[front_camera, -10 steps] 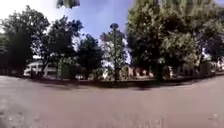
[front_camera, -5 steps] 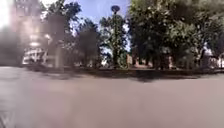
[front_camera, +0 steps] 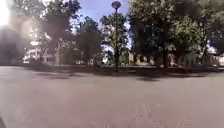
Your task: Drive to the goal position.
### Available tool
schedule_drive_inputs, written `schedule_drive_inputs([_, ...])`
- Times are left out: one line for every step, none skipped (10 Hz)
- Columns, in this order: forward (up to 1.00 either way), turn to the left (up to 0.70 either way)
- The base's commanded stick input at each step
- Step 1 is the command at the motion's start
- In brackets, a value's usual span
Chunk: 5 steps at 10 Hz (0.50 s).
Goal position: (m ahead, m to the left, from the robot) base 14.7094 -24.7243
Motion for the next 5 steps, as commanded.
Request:
schedule_drive_inputs([0.7, 0.14])
schedule_drive_inputs([0.53, 0.27])
schedule_drive_inputs([0.0, 0.7])
schedule_drive_inputs([0.0, 0.7])
schedule_drive_inputs([0.0, 0.7])
